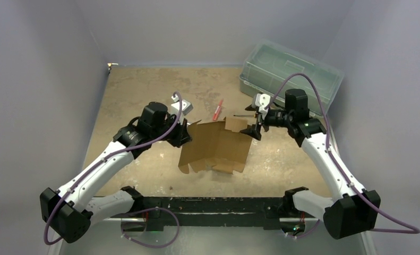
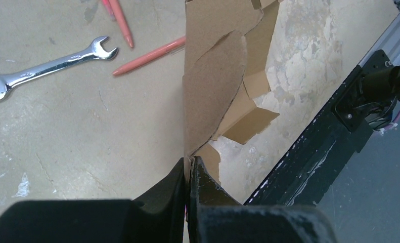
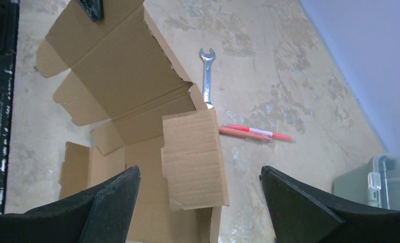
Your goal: Fold the paper box
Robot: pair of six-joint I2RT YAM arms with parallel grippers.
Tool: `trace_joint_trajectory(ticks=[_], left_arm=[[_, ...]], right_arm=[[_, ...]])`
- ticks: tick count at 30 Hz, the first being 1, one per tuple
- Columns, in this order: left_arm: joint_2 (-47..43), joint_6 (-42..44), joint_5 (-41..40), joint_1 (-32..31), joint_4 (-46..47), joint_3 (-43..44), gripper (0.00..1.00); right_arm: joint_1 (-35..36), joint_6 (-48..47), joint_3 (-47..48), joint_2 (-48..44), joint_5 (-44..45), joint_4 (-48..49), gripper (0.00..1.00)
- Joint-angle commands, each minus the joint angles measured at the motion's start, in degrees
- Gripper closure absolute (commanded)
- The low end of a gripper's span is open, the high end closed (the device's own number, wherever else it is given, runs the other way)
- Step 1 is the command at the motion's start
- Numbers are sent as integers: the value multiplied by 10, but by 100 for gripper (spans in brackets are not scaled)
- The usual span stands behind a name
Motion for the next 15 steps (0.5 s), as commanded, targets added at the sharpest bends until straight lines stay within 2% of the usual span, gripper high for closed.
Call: trace_joint_trajectory(ticks=[1, 4, 11, 15], left_arm=[[1, 31, -14, -3, -2, 34, 100], [9, 48, -20, -3, -5, 44, 100], [24, 64, -42, -3, -15, 63, 100], [29, 73, -53, -3, -14, 72, 100]], right_arm=[[-24, 71, 6, -13, -45, 19, 10], [-48, 119, 15, 5, -44, 33, 20], [-106, 135, 25, 34, -73, -8, 39], [-117, 216, -17, 5, -10, 69, 56]])
